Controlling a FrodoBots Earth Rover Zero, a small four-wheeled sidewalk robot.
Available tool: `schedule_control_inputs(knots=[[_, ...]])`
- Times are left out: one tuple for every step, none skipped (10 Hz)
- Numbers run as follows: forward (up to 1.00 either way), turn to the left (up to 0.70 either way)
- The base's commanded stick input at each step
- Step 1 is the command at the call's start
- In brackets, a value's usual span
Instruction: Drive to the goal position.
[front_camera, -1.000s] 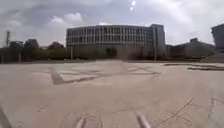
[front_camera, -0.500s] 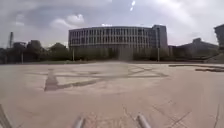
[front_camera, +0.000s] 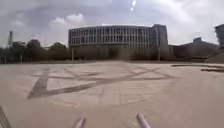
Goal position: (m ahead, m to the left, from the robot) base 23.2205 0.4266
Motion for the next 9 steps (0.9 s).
schedule_control_inputs(knots=[[1.0, 0.0], [1.0, 0.0], [1.0, 0.0], [1.0, 0.0], [1.0, 0.0], [1.0, 0.0], [1.0, 0.0], [1.0, 0.0], [1.0, 0.0]])
